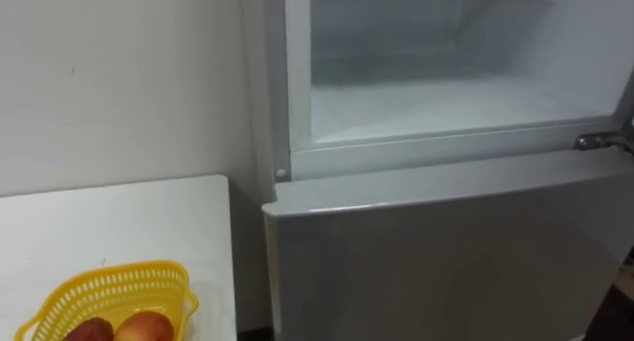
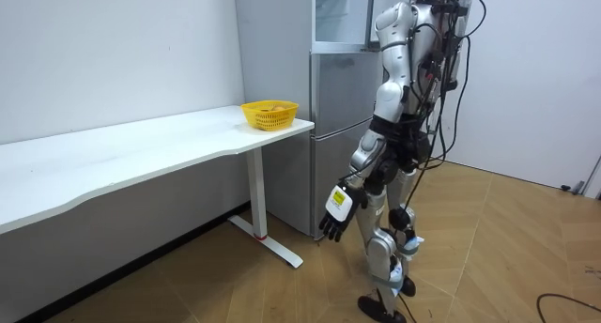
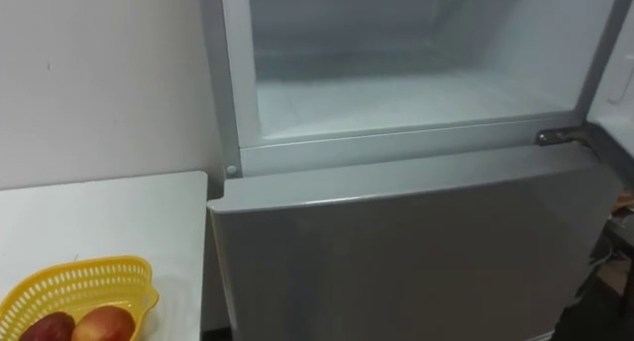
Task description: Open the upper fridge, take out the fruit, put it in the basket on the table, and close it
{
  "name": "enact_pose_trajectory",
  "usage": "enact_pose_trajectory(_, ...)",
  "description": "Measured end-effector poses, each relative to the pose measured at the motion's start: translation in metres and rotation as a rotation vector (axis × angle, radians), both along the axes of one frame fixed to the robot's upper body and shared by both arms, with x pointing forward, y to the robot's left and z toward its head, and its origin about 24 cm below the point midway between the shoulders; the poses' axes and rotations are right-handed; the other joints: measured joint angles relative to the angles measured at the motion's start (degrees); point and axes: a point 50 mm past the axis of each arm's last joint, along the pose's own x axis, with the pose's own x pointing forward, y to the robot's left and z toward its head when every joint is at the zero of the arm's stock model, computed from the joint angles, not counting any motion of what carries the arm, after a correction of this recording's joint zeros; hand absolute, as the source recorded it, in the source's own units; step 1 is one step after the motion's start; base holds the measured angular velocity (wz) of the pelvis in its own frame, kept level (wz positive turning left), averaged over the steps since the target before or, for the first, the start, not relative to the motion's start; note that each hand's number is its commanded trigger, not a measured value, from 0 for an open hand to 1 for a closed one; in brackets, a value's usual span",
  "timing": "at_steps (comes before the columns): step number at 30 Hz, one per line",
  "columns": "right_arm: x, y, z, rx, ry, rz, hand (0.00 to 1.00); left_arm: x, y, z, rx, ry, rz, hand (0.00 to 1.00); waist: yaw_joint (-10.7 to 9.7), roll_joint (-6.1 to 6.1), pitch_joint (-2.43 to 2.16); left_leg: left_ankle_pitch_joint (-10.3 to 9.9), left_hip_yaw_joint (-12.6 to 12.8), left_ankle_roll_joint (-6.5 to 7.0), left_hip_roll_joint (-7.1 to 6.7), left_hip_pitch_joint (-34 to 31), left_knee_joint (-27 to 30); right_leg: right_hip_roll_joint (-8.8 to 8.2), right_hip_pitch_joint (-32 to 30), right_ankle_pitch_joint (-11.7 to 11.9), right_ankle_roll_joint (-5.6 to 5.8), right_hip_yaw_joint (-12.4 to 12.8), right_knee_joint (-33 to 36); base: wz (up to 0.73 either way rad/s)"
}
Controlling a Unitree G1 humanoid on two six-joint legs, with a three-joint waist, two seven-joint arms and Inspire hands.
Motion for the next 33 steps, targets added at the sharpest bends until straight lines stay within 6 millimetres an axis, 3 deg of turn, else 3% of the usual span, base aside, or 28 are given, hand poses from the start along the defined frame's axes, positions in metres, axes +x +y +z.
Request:
enact_pose_trajectory(21, 0.017, 0.013, 0.015, -0.169, -0.005, 0.058, 0.0, -0.001, -0.001, -0.001, -0.002, 0.009, -0.01, 0.0, 0.6, 0.02, 0.14, 0.0, -0.4, 0.0, 0.03, -0.6, 0.0, -0.03, -0.8, 0.0, -0.07, 0.0, 1.2, -0.01)
enact_pose_trajectory(26, 0.021, 0.018, 0.015, -0.178, -0.002, 0.09, 0.0, -0.001, -0.002, -0.001, -0.008, 0.009, -0.009, 0.0, 1.7, -0.03, 0.18, 0.0, -1.2, 0.0, -0.02, -0.5, 0.0, -0.19, -0.4, 0.1, -0.1, -0.1, 1.2, 0.05)
enact_pose_trajectory(33, 0.026, 0.024, 0.026, -0.295, 0.037, 0.102, 0.0, -0.006, -0.008, -0.003, -0.028, 0.029, -0.02, 0.0, 3.2, -0.61, 0.81, 0.0, -1.9, 0.0, -0.07, 0.2, 0.3, -0.62, 0.1, -0.2, -0.13, -1.0, 1.2, 0.09)
